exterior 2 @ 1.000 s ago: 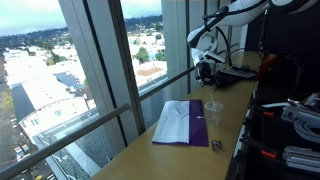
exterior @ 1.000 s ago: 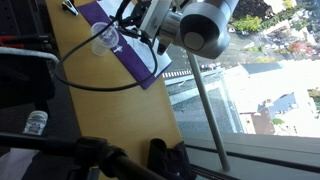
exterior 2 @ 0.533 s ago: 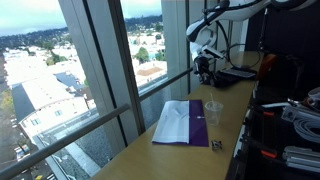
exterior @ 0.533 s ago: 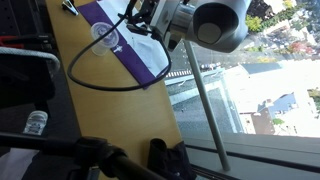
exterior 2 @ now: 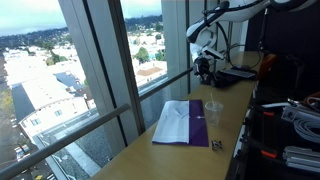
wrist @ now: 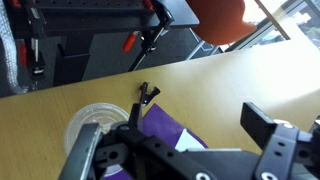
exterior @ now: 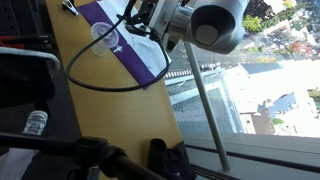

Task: Pick up the clear straw and put it through the top hole into the clear plastic cup

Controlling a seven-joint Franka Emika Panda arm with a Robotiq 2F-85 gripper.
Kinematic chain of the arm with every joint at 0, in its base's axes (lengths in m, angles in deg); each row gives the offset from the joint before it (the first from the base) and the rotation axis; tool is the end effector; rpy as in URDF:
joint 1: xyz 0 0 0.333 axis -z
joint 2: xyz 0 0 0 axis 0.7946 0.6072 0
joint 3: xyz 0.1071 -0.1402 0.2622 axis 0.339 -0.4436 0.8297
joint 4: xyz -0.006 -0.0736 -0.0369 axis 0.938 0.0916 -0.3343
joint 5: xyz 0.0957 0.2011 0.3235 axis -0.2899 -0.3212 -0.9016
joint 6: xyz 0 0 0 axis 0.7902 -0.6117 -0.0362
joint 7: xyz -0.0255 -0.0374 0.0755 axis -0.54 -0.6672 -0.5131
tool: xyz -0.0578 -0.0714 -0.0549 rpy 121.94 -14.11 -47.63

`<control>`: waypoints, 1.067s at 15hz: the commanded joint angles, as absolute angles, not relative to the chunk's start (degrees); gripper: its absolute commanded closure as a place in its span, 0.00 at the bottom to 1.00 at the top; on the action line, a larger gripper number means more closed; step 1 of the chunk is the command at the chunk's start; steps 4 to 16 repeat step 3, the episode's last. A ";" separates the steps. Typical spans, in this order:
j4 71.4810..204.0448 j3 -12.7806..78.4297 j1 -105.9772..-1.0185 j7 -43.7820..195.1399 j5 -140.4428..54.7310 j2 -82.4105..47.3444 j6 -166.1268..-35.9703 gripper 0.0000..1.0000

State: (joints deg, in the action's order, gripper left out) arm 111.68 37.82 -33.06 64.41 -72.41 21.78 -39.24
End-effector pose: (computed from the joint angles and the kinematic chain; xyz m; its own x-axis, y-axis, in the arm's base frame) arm 0.6437 -0.1581 0.1844 0.7338 0.0076 -0.6793 -0.4317 -0.7669 -0.4749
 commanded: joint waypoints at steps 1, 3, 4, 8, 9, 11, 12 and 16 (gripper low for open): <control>111.26 37.41 -33.25 64.30 -72.63 22.00 -38.91 0.00; 111.26 37.41 -33.25 64.30 -72.63 22.00 -38.91 0.00; 111.26 37.41 -33.25 64.30 -72.63 22.00 -38.91 0.00; 111.26 37.41 -33.25 64.30 -72.63 22.00 -38.91 0.00; 111.26 37.41 -33.25 64.30 -72.63 22.00 -38.91 0.00; 111.26 37.41 -33.25 64.30 -72.63 22.00 -38.91 0.00; 111.26 37.41 -33.25 64.30 -72.63 22.00 -38.91 0.00; 111.26 37.41 -33.25 64.30 -72.63 22.00 -38.91 0.00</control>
